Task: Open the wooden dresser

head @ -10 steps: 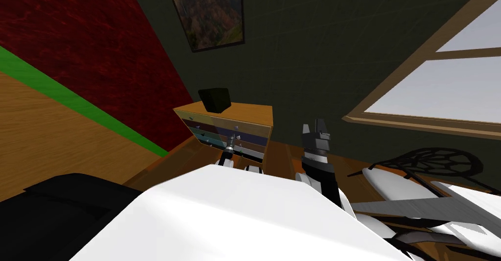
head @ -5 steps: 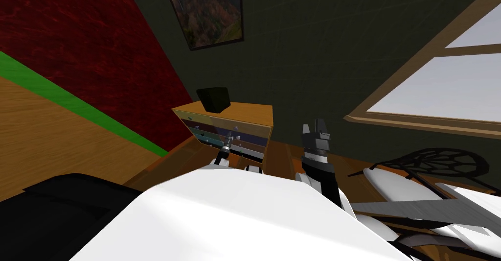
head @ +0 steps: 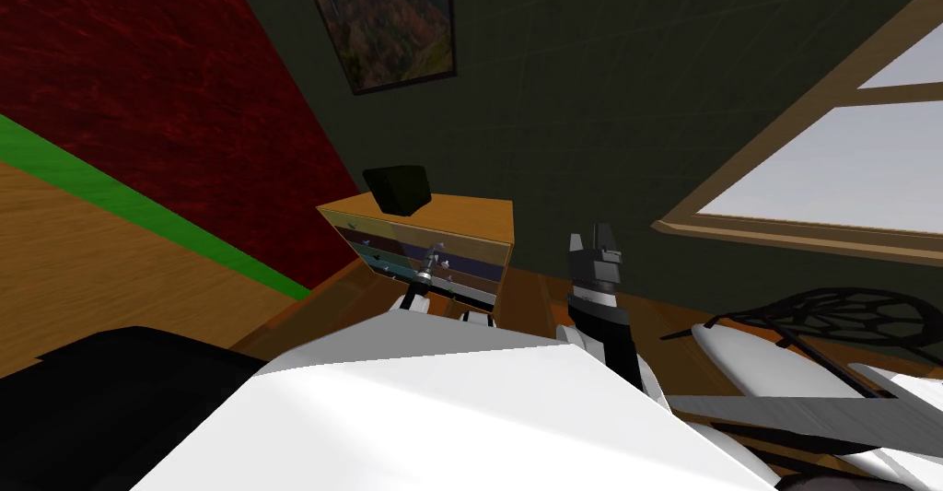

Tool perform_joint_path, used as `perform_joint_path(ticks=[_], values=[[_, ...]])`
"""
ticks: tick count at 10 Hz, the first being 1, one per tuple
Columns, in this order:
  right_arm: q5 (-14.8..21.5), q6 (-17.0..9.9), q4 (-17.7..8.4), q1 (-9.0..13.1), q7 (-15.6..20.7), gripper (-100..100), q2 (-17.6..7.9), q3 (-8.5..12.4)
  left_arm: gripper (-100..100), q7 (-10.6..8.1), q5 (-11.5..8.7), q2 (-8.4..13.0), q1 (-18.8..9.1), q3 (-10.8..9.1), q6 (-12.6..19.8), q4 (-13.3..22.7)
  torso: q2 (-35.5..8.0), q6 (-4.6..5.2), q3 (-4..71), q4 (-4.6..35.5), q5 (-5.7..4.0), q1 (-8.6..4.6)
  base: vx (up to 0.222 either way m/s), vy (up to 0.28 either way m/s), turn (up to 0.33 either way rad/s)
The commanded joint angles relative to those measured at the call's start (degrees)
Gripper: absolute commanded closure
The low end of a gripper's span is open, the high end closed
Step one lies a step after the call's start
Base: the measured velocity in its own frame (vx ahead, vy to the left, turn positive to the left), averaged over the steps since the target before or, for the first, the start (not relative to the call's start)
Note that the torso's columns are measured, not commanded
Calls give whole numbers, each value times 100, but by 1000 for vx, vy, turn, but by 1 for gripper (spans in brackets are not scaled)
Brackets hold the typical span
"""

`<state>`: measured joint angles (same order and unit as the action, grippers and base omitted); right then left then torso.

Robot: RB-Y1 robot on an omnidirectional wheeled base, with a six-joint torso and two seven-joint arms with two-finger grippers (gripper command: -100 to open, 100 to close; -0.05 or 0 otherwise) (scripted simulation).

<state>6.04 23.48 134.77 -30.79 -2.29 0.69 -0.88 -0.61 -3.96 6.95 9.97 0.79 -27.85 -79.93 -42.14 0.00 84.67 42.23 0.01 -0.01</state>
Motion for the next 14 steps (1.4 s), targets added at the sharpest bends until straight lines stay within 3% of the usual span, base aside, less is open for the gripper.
perform_joint_path(ticks=[1, 5, 6, 10, 11, 12, 14], values=[[0, 0, 0, 1, 0, 0, 0, 0, -100, -2, -7, -313, -1, -6, 25, -59, -29, -1, -18, 8, 0, 1, 30, -12, 1], [0, -1, -1, 2, 0, 0, 0, 0, -100, 0, -9, -804, -6, -10, 31, -90, -17, -1, -12, 6, 0, 3, -1, -2, 0], [0, -1, -1, 2, 0, 0, 0, 0, -100, -3, -8, -741, 17, -2, 25, -101, -9, -1, -7, 3, 0, 2, 0, 0, 0], [0, -1, -1, 3, 0, 0, 0, -1, -100, 11, -154, -661, -288, -497, 245, -30, -17, -1, -12, 6, -1, -1, -14, -13, -170], [0, -1, -1, 3, 0, 0, 0, 0, -100, 6, -134, -668, -272, -431, 169, 33, -16, -1, -12, 5, 0, 1, -8, -5, -23], [0, -1, -1, 2, 0, 0, 0, 0, 100, 4, -89, -700, -152, -277, 146, -63, -12, -2, -9, 5, 0, 4, 8, 9, 206], [0, 0, 0, 1, 0, 0, 0, 0, 100, -2, -24, -740, -15, -56, 47, -95, -4, -10, -6, -4, 7, 16, 20, 13, 206]])
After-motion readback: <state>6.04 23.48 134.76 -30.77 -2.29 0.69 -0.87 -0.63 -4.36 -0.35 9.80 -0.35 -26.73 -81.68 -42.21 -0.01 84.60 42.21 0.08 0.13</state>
